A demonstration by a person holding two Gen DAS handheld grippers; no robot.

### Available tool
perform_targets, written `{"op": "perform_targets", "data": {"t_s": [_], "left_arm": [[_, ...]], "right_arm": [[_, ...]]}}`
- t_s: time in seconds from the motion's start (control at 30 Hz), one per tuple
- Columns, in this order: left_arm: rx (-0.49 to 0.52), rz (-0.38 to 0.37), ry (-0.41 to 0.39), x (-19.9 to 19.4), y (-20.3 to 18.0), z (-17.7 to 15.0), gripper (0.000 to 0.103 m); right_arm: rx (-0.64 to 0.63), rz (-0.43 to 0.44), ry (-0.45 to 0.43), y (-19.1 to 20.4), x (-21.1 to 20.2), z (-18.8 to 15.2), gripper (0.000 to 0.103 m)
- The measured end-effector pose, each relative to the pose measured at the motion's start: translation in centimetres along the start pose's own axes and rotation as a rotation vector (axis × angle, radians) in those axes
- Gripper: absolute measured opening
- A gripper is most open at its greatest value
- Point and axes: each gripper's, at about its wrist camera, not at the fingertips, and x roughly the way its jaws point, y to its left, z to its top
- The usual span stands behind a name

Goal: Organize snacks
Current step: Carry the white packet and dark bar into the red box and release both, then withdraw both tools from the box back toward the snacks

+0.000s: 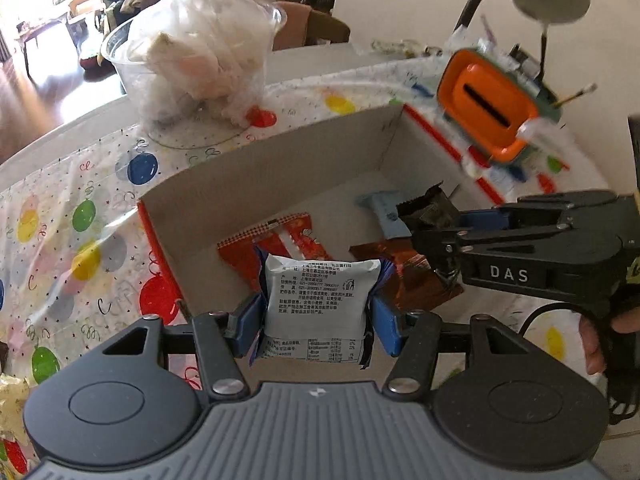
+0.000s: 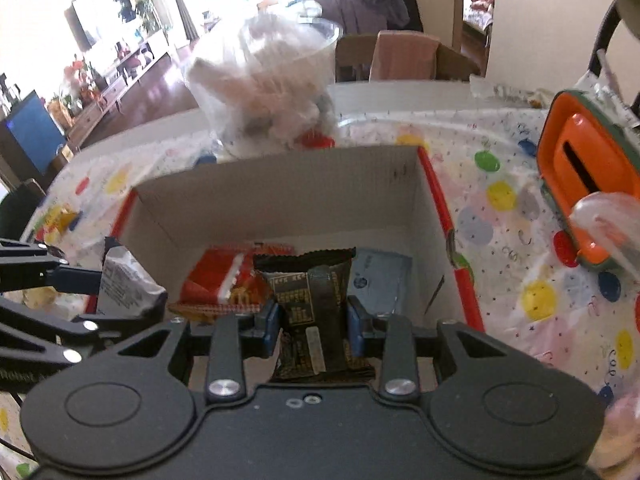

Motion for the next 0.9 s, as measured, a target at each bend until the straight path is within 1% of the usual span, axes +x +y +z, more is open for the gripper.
{"op": "perform_targets", "data": {"t_s": [0.07,0.13,0.23,0.33,0.47,0.57,0.6,0.63,0.67,0.7,0.8,0.9], "left_arm": [[0.036,0.024,0.0,0.6,-0.7,-0.2,0.058],[0.051,0.036,0.007,1.2,-1.0,-0.4,0.058],[0.065,0.061,0.02,2.2,-1.3,-0.7,0.058],[0.058,0.066,0.029,2.8,-1.3,-1.0,0.058],[0.054,0.06,0.02,3.2,-1.4,-1.5,0.06],[0.038,0.052,0.002,2.9,-1.2,-1.9,0.061],[0.034,0.051,-0.007,2.7,-1.2,-2.0,0.062],[0.03,0.051,-0.016,2.5,-1.2,-2.0,0.063],[0.023,0.05,-0.025,2.2,-1.0,-2.1,0.067],[0.016,0.046,-0.035,1.9,-0.8,-2.2,0.069],[-0.006,0.033,-0.066,0.8,0.0,-2.5,0.071],[-0.03,0.021,-0.096,-0.6,0.9,-2.8,0.073]], "right_arm": [[-0.007,0.0,0.015,-0.1,0.5,-0.2,0.033],[-0.015,0.014,0.031,-0.3,1.1,-0.4,0.033],[-0.031,0.004,0.042,-0.3,1.8,-0.9,0.033],[-0.036,0.017,0.047,-0.2,1.9,-1.5,0.035],[-0.033,0.021,0.041,-0.2,1.8,-1.8,0.039],[-0.016,0.036,0.035,-0.3,1.7,-1.8,0.047],[-0.015,0.036,0.033,-0.3,1.6,-1.7,0.051],[-0.015,0.035,0.026,-0.2,1.5,-1.7,0.059],[-0.014,0.036,0.019,-0.2,1.4,-1.7,0.062],[-0.011,0.038,0.012,-0.2,1.3,-1.7,0.066],[-0.001,0.045,-0.004,0.0,0.7,-1.6,0.066],[0.001,0.05,-0.019,0.4,-0.2,-1.4,0.071]]}}
